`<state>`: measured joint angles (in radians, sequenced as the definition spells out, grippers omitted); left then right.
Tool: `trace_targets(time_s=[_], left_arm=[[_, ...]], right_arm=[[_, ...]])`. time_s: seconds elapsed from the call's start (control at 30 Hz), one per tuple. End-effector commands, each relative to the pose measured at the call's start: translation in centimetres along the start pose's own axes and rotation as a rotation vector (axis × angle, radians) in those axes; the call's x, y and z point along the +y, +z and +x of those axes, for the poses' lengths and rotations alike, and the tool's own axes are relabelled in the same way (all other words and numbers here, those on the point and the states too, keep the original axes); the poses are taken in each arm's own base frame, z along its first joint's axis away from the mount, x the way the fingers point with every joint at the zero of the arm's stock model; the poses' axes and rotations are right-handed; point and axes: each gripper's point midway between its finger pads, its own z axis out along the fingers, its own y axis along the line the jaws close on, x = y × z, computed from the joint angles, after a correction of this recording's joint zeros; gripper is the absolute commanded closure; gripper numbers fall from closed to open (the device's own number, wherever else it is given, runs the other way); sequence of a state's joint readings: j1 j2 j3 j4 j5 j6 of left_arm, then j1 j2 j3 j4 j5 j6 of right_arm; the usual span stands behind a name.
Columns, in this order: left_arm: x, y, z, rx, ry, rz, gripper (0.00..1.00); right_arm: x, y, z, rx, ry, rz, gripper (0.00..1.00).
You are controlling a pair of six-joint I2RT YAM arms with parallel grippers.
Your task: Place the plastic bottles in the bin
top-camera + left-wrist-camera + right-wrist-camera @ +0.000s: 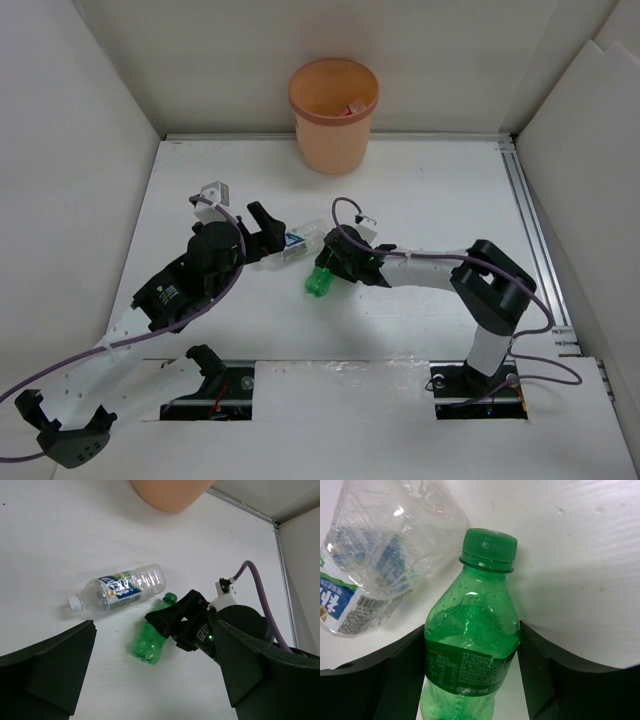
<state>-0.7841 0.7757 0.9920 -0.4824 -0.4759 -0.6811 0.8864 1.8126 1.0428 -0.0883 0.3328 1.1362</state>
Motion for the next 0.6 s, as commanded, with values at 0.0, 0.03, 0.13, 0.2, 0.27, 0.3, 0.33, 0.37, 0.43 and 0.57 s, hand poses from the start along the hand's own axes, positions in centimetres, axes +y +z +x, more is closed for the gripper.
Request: trace_targets(time_s=[0.0,0.03,0.13,0.2,0.27,0.3,0.33,0.37,0.43,0.57], left_arm=[[-0.5,-0.1,-0.2,-0.007,0.002,0.029,0.0],[-0.7,0.0,-0.4,-0.013,-0.003,0.035,0.0],[-1.0,0.4,0.4,0.017,0.017,0.04,0.0],[-1.9,0.5,0.7,0.035,0.021,0.081,0.0],[-2.5,1.2,1.9,0.075,0.036,0.111,0.0],[-3.2,1.3,2.2,0.089,0.034,0.138,0.0],[-4.5,1.7,3.1,0.121,0.039,0.202,0.0],[-4.9,2.0,4.1,0.146,0.04,0.231,0.0],[-7.9,1.9,4.2,0.146,0.018,0.385,0.0],[-11.0,0.9,4.3,0.068,0.012,0.639,0.0]], right_arm=[[-2.3,-0.9,0.4,0.005,-0.014,0.043,0.46],[-3.2,-0.9,0.4,0.006,-0.012,0.059,0.5],[-4.3,-2.0,0.0,0.001,-0.022,0.06,0.8],[-4.0,-3.5,-1.0,-0.028,-0.009,0.03,0.85],[-4.2,-5.3,-2.7,-0.077,-0.005,0.0,0.94],[-4.0,-6.0,-3.3,-0.097,-0.012,-0.015,0.95],[-4.0,-6.7,-4.6,-0.125,-0.009,-0.021,0.98],[-4.8,-7.1,-6.0,-0.153,-0.032,-0.017,1.0],[-3.8,-9.5,-9.6,-0.238,-0.043,-0.083,1.0],[-2.3,-12.3,-14.8,-0.277,-0.204,-0.225,1.0]])
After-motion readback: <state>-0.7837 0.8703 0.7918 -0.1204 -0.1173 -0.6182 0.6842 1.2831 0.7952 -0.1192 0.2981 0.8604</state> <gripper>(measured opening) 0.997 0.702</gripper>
